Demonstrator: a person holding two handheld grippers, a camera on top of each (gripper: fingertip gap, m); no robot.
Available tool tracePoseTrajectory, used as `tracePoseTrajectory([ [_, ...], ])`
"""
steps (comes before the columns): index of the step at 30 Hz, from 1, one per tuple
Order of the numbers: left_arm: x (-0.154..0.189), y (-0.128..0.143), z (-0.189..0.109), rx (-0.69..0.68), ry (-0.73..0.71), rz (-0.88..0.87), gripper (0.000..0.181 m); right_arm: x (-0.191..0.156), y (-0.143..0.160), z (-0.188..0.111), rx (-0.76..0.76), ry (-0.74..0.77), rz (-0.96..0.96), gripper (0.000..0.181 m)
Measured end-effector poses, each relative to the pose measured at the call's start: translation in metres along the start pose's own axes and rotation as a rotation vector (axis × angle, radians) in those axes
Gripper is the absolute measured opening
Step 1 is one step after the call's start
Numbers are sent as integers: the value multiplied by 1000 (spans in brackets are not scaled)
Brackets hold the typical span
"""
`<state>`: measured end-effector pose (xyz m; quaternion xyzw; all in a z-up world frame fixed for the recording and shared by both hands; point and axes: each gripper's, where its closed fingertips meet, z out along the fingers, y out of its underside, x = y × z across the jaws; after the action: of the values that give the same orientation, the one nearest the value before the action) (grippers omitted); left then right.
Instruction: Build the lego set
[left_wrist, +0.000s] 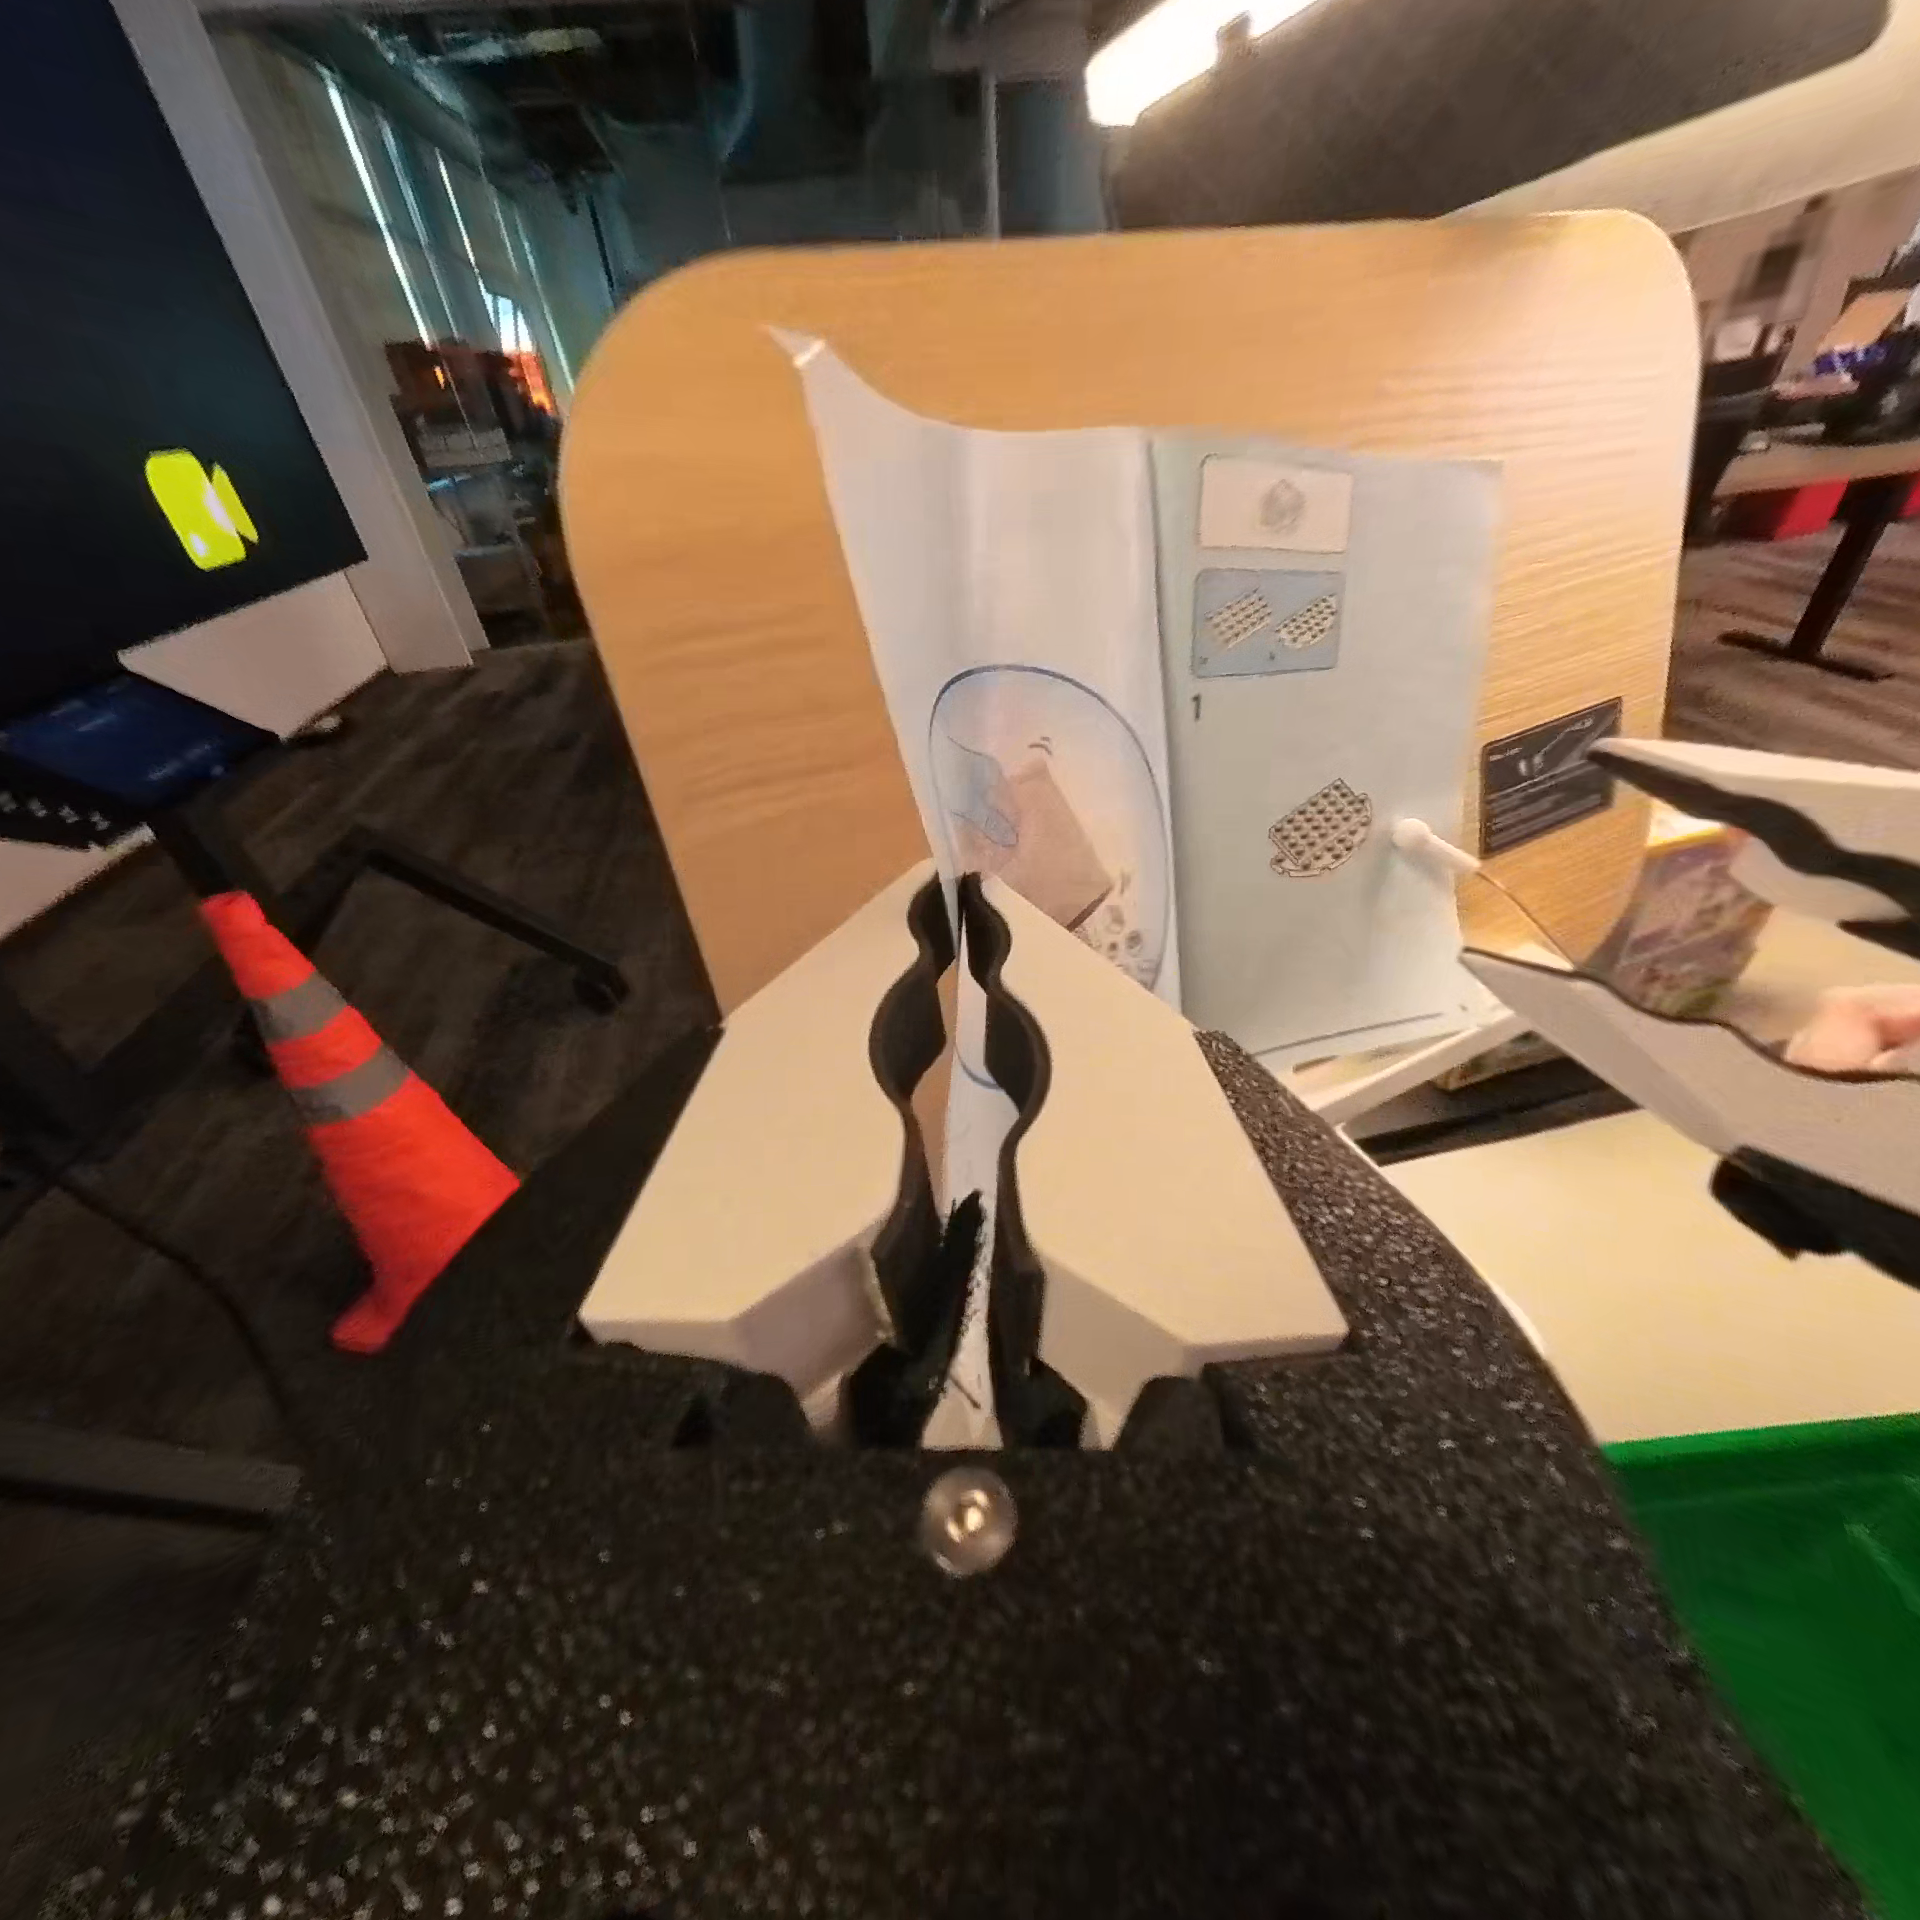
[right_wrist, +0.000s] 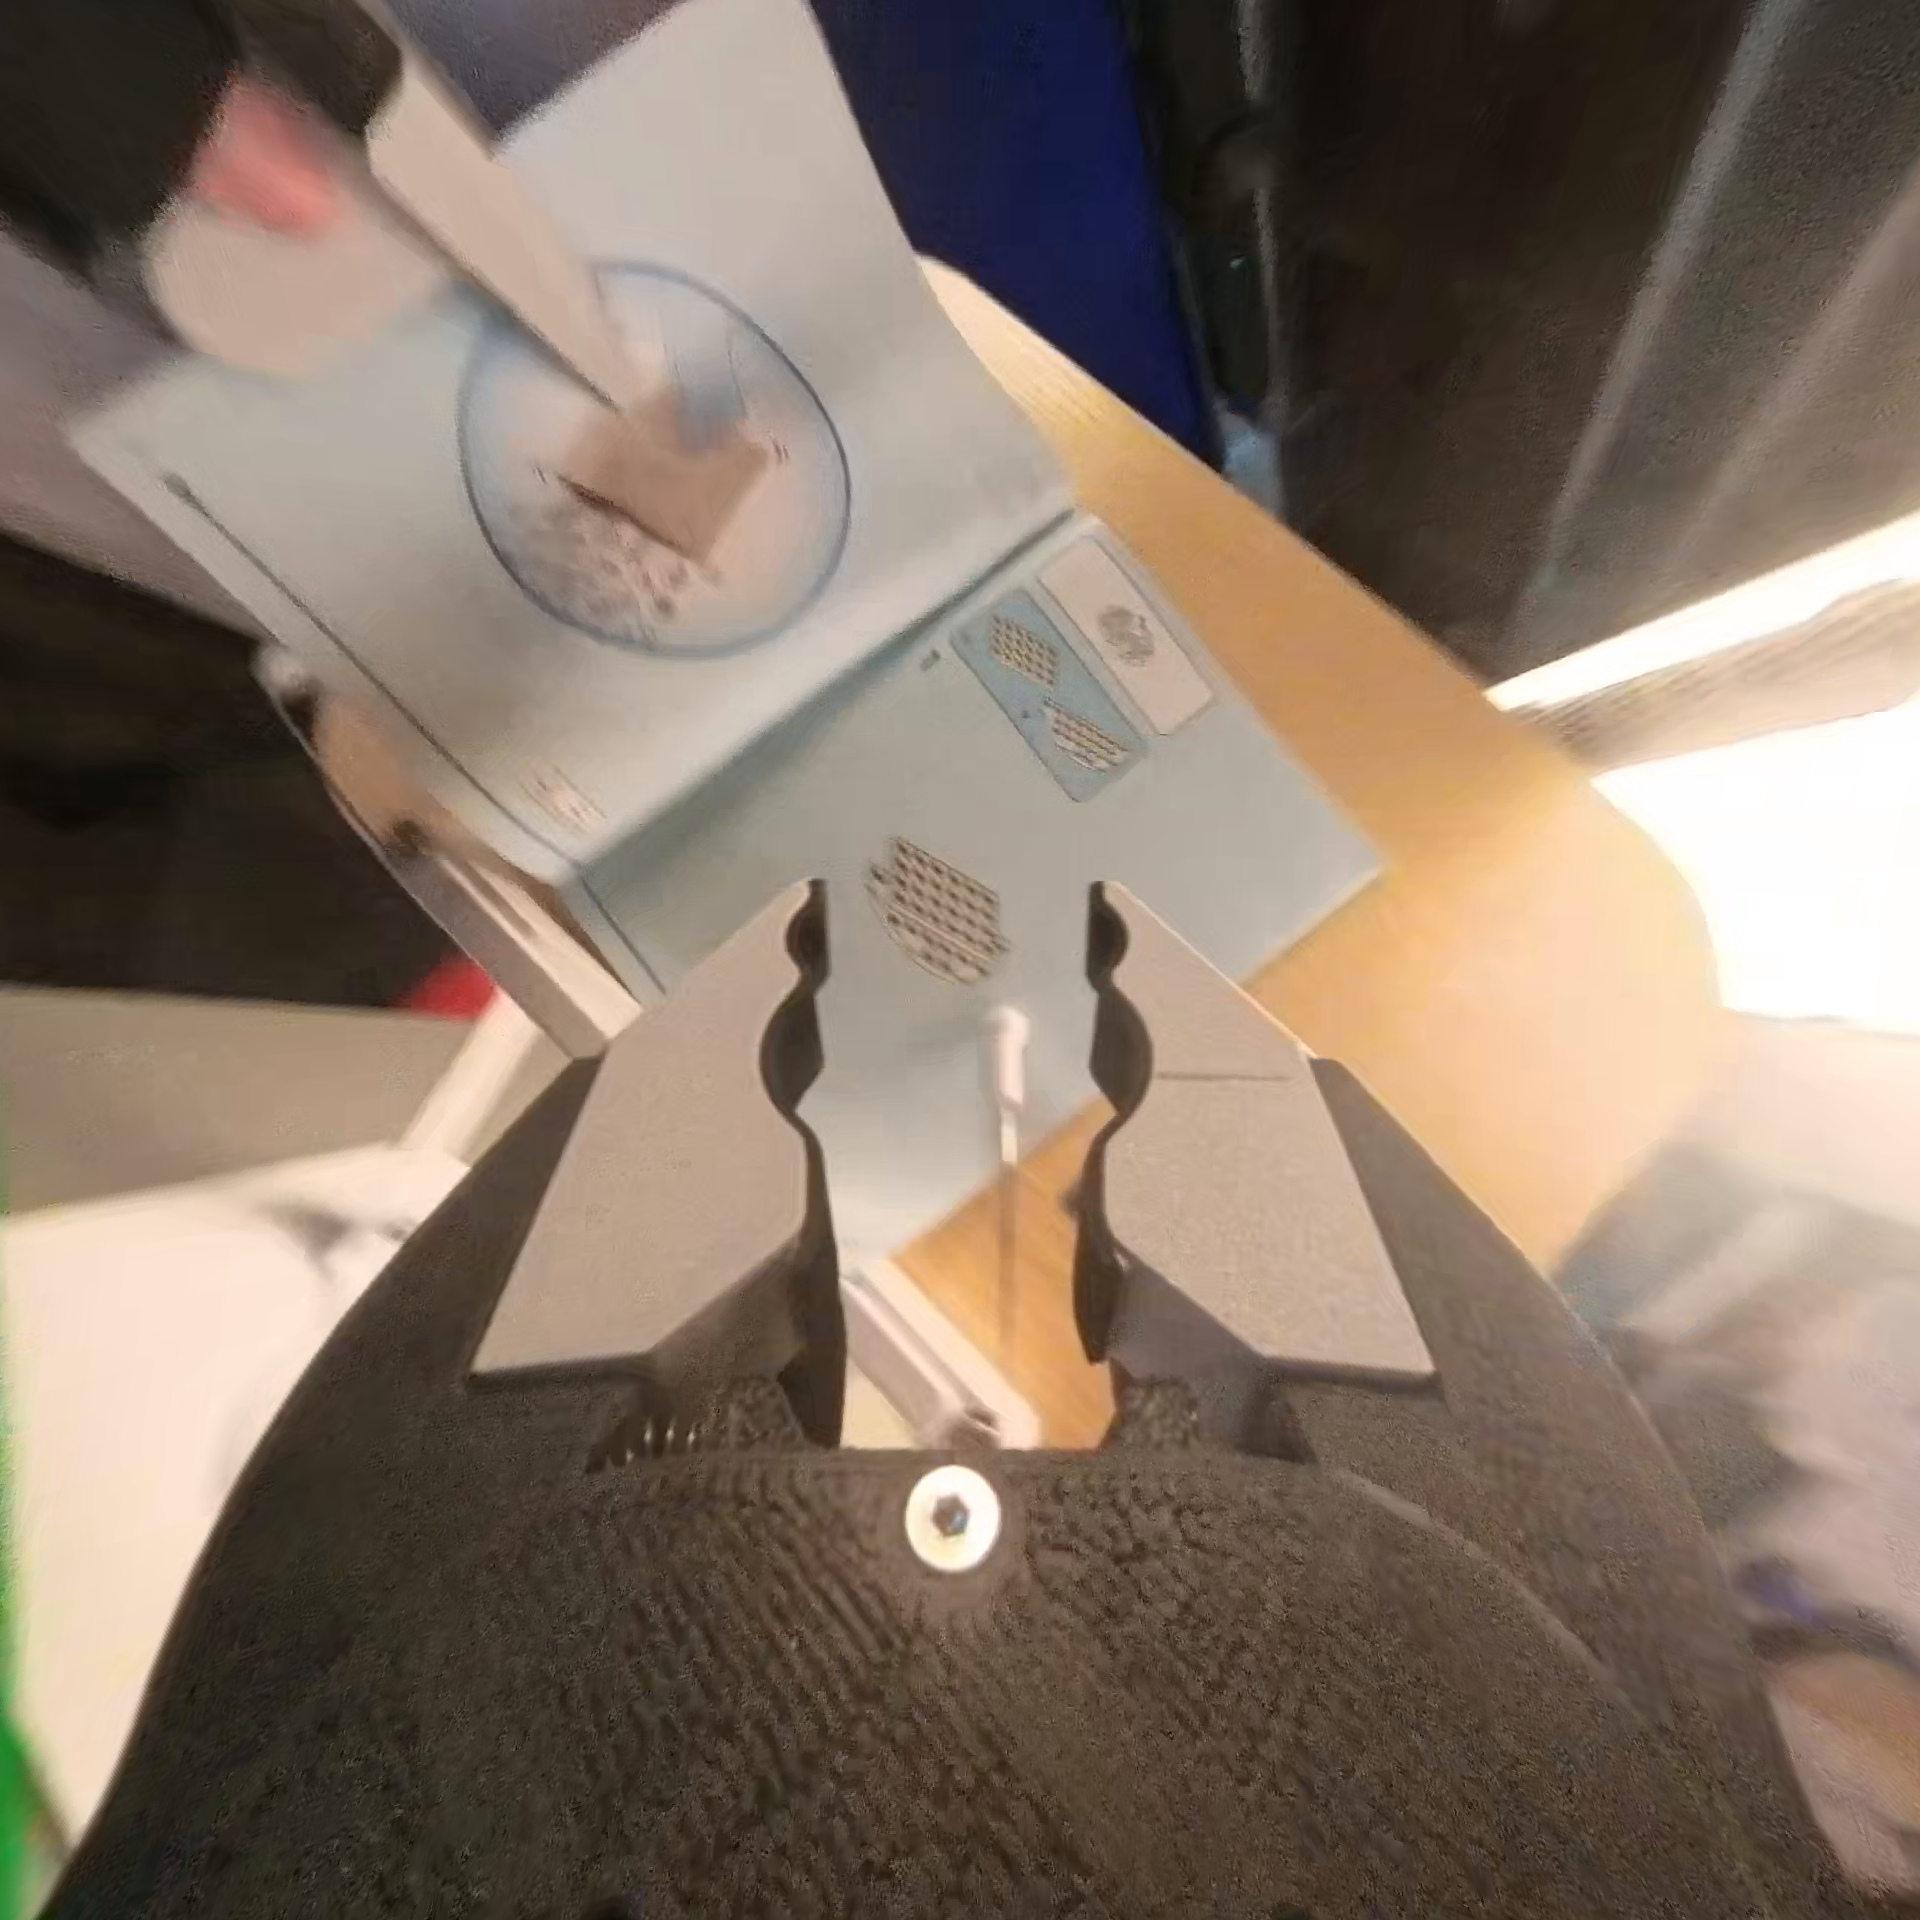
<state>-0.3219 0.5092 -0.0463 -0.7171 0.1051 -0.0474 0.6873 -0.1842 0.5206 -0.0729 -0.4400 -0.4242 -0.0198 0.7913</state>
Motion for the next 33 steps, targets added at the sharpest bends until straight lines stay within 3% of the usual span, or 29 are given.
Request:
tracePoseTrajectory([
  [1,-1,4,1,-2,-1,-33,0,1,7,-1,-42,14,-87,53],
  [4,-5,11,1,6,-35,-115,0,11,34,0,-190,10,-101,49],
  [8,-8,20,2,-15,-68,-144,0,5,64,3,-330,-80,-99,28],
  [10,-4,19,4,-10,-53,-158,0,9,65,4,-330,-60,-94,14],
  [13,-4,21,6,-28,-65,-129,0,17,67,2,-321,-14,57,0],
  [21,-10,21,5,-31,-94,-142,0,59,101,-29,-319,227,550,6],
  [27,-10,24,9,-58,-100,-121,0,50,130,-61,-336,323,854,11],
  [30,-8,23,10,-54,-98,-118,0,61,120,-79,-277,462,801,37],
  [33,-6,22,12,-58,-94,-102,0,61,101,-81,-221,431,740,51],
])
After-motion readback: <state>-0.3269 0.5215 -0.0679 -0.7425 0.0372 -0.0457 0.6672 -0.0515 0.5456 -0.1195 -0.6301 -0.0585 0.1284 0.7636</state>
